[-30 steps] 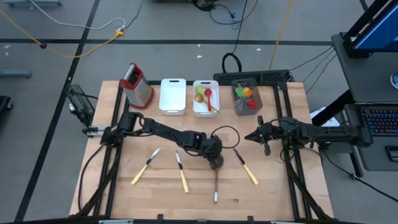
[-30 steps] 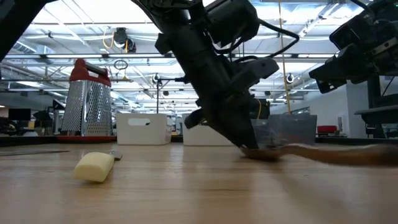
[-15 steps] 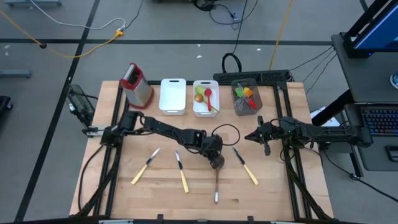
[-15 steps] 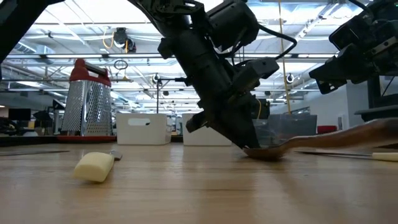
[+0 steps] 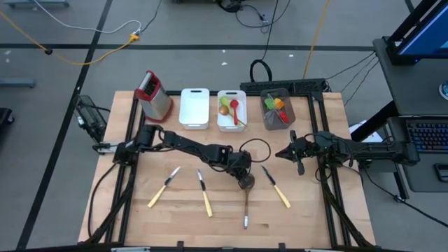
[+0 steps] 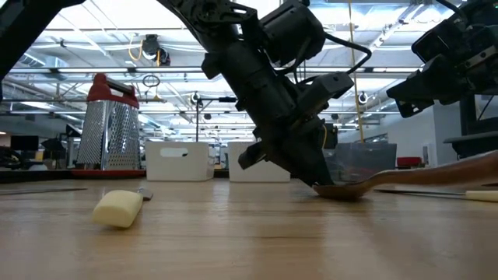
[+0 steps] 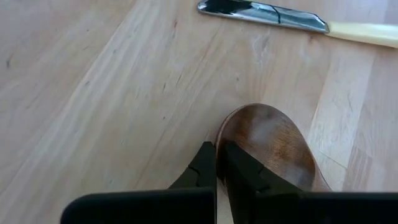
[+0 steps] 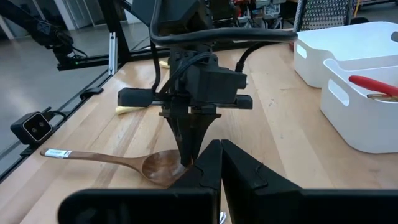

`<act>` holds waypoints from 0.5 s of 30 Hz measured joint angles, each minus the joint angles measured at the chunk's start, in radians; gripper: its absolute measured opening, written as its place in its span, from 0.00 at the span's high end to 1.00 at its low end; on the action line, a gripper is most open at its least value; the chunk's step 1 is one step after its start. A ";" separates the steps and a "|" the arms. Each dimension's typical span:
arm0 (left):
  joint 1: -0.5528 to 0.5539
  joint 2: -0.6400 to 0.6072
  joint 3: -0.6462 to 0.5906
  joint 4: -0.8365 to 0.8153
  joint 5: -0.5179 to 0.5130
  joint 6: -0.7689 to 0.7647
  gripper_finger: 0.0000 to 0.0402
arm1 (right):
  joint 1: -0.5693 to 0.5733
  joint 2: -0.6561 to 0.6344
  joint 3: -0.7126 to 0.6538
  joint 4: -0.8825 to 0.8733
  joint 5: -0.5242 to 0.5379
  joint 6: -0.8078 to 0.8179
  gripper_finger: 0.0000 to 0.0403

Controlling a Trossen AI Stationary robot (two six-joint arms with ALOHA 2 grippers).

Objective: Pick & Place Kitchen Items
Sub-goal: Put the brown serving spoon into the right white bin

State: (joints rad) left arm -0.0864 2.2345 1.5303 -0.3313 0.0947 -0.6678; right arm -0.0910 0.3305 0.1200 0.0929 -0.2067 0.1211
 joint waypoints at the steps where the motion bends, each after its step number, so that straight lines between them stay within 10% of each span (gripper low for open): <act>1: 0.000 0.000 0.000 0.000 0.003 0.000 0.99 | 0.000 0.000 0.000 0.000 0.000 0.000 1.00; 15: 0.016 -0.062 -0.003 -0.049 -0.035 0.043 1.00 | 0.000 0.000 0.000 0.001 0.000 -0.002 1.00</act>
State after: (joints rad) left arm -0.0704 2.1728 1.5275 -0.3808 0.0595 -0.6250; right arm -0.0910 0.3302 0.1200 0.0936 -0.2067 0.1192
